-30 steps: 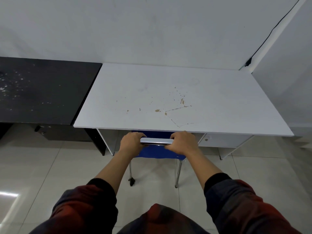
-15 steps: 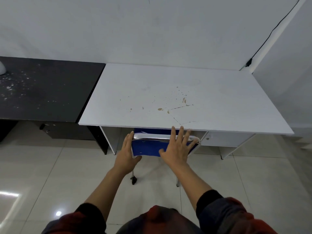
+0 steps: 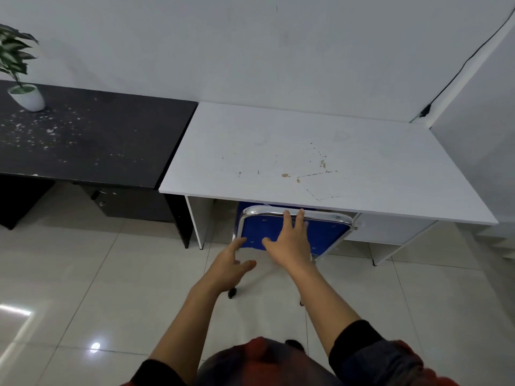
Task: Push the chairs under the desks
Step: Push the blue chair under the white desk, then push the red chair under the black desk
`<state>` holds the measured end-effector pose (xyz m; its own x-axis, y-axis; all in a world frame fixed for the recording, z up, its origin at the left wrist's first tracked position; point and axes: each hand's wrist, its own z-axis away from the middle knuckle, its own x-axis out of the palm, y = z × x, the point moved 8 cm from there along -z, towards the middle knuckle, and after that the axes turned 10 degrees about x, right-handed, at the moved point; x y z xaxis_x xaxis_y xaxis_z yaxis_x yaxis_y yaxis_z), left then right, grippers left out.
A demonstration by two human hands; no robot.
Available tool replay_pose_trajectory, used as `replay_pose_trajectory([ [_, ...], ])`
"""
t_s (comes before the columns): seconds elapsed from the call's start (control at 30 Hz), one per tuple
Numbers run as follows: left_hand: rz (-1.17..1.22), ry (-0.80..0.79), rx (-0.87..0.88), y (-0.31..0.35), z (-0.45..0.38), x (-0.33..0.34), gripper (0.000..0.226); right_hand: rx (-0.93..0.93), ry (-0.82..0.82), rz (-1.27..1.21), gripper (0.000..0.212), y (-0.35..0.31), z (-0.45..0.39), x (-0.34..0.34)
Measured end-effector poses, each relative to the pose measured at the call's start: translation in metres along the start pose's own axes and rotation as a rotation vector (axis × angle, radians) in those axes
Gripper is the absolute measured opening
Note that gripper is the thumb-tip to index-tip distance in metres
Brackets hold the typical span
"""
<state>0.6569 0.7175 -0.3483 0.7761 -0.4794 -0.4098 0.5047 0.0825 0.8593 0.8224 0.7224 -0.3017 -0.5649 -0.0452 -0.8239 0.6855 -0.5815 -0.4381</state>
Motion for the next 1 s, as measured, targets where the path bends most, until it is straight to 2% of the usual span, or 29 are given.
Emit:
replay_pose_trajectory([
  [0.13, -0.075, -0.063, 0.007, -0.002, 0.012, -0.009, 0.065, 0.019, -0.039, -0.342, 0.076, -0.008, 0.027, 0.006],
  [0.2, -0.094, -0.054, 0.031, 0.0, 0.019, -0.021, 0.062, 0.021, -0.048, -0.424, 0.07, -0.01, 0.041, 0.011],
  [0.47, -0.083, 0.066, 0.078, 0.003, 0.068, -0.06, 0.061, 0.054, -0.076, -0.389, 0.048, -0.01, 0.093, 0.034],
  [0.7, -0.091, 0.224, 0.098, 0.002, 0.132, -0.082, 0.062, -0.113, -0.167, -0.344, 0.042, -0.029, 0.143, 0.036],
  [0.83, -0.095, 0.359, 0.106, 0.009, 0.198, -0.09, 0.054, -0.145, -0.223, -0.42, 0.047, -0.027, 0.179, 0.038],
  [1.0, -0.111, 0.456, 0.084, -0.01, 0.293, -0.084, 0.044, -0.126, -0.305, -0.55, 0.04, -0.014, 0.241, 0.073],
])
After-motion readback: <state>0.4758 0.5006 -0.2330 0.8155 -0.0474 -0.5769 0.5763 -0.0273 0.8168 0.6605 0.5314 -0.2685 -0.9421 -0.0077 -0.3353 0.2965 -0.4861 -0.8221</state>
